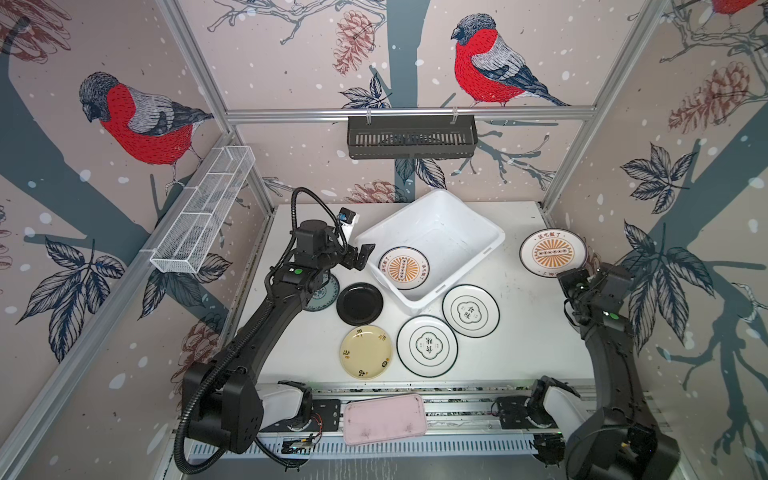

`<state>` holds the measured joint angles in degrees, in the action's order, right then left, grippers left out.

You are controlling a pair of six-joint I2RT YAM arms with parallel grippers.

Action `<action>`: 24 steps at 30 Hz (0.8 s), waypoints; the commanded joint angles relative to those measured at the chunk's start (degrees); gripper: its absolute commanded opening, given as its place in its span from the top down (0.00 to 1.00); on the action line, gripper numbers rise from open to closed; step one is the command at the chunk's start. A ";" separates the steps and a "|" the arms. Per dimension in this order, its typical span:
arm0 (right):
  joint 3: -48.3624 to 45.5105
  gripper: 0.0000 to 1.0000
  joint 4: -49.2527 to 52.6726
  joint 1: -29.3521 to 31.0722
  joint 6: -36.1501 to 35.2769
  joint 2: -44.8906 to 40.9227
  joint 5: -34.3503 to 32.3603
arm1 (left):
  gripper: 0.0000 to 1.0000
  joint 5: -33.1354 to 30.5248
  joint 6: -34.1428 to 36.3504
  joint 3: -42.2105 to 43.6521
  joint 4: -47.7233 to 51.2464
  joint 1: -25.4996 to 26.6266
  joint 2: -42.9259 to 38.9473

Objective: Place the plates into the plastic bin on the countertop
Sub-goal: 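Lift the upright sunburst plate off the table with the right gripper, then carry the sunburst plate over the white bin with the right gripper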

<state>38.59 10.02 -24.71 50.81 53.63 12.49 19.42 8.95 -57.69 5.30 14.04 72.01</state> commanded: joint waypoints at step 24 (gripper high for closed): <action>19.12 0.96 6.29 13.52 -4.39 3.04 4.63 | 0.02 -1.14 4.32 -9.02 7.63 0.59 -0.55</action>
<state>55.99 18.11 -14.09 46.70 55.64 17.04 17.91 11.53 -64.95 11.42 14.28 71.20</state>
